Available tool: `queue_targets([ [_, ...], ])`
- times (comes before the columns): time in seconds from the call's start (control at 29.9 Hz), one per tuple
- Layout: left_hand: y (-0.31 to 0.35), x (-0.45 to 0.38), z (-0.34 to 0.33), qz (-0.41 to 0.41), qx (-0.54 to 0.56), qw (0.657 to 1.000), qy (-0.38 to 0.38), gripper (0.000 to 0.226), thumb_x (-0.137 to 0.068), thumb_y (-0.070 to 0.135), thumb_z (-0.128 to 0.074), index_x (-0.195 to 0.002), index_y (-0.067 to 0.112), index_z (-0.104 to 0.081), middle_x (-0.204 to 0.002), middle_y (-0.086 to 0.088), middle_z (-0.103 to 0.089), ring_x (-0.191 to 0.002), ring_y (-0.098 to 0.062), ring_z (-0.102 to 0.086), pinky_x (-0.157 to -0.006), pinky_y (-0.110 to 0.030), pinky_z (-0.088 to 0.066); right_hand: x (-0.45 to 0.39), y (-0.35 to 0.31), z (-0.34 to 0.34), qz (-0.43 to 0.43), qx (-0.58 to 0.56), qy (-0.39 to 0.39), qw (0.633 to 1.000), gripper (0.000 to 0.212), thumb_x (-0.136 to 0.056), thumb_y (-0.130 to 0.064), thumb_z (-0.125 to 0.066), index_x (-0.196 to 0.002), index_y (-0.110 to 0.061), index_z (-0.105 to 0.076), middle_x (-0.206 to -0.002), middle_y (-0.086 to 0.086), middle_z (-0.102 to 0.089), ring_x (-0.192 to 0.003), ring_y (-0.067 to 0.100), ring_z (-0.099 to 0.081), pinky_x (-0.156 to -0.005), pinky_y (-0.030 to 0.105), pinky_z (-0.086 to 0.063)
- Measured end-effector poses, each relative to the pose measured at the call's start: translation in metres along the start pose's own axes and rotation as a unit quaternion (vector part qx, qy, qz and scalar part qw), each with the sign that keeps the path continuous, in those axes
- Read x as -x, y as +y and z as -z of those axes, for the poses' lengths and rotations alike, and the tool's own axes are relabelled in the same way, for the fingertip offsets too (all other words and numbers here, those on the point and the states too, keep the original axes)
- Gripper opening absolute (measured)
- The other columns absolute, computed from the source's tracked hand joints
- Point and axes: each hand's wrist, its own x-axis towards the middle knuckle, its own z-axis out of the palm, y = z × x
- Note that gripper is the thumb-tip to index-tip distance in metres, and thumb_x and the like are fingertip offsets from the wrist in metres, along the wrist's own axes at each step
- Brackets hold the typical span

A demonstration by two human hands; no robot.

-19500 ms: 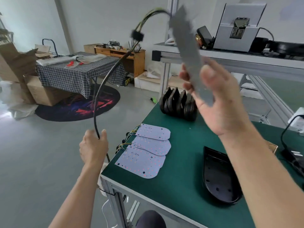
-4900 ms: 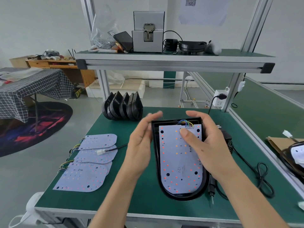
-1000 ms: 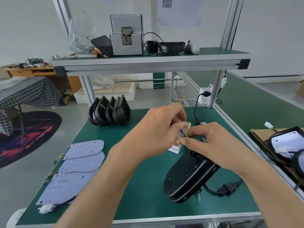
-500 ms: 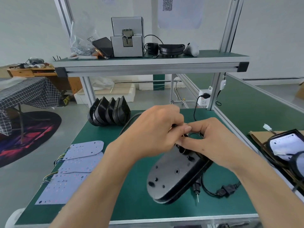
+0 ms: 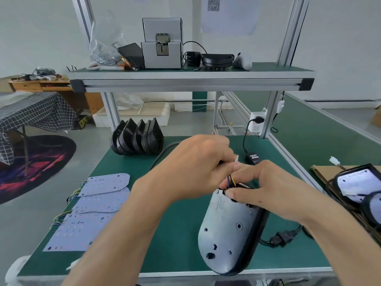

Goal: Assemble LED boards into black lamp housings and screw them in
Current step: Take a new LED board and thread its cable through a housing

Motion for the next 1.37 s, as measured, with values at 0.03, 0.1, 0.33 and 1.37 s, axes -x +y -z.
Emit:
queue_targets([
  [0.03,0.0,0.0,-0.001,0.001,-0.003,1.0,0.0,0.048,-0.1,0.022,-0.066,-0.062,0.019,-0.036,-0.065,0.006,-0.034,-0.058,-0.009,-0.035,-0.057,-0.04,-0.035,0.0,0.0,0.0,-0.002,0.005,-0.001,1.0,0.013,-0.091,-0.038,-0.079,-0.099,-0.048,-0.08,-0.117,-0.025,-0.072,-0.116,-0.004,-0.062,-0.108,0.03,-0.043],
  [0.1,-0.001,-0.001,-0.003,0.003,-0.005,1.0,0.0,0.048,-0.1,0.022,-0.066,-0.062,0.02,-0.036,-0.065,0.006,-0.034,-0.058,-0.009,-0.036,-0.058,-0.04,-0.035,-0.001,0.001,0.0,-0.003,0.013,-0.005,1.0,0.012,-0.092,-0.039,-0.078,-0.1,-0.048,-0.08,-0.117,-0.023,-0.072,-0.114,0.0,-0.064,-0.112,0.035,-0.044],
  [0.33,-0.007,0.004,-0.008,0.07,0.026,0.997,0.013,0.045,-0.1,0.026,-0.064,-0.06,0.014,-0.046,-0.065,0.005,-0.039,-0.06,-0.012,-0.04,-0.059,-0.041,-0.04,-0.001,-0.004,-0.008,0.029,0.17,0.038,0.984,0.017,-0.098,-0.056,-0.057,-0.104,-0.072,-0.057,-0.134,-0.052,-0.047,-0.153,-0.006,-0.023,-0.127,0.052,-0.004],
  [1.37,-0.003,0.016,0.001,0.127,0.089,0.978,0.136,0.043,-0.1,0.021,-0.066,-0.061,0.009,-0.052,-0.063,0.0,-0.044,-0.059,-0.019,-0.043,-0.056,-0.028,-0.032,-0.004,-0.013,-0.077,0.014,0.031,0.288,0.957,0.012,-0.091,-0.053,-0.067,-0.1,-0.06,-0.07,-0.159,-0.041,-0.023,-0.157,-0.006,-0.002,-0.128,0.052,0.003],
])
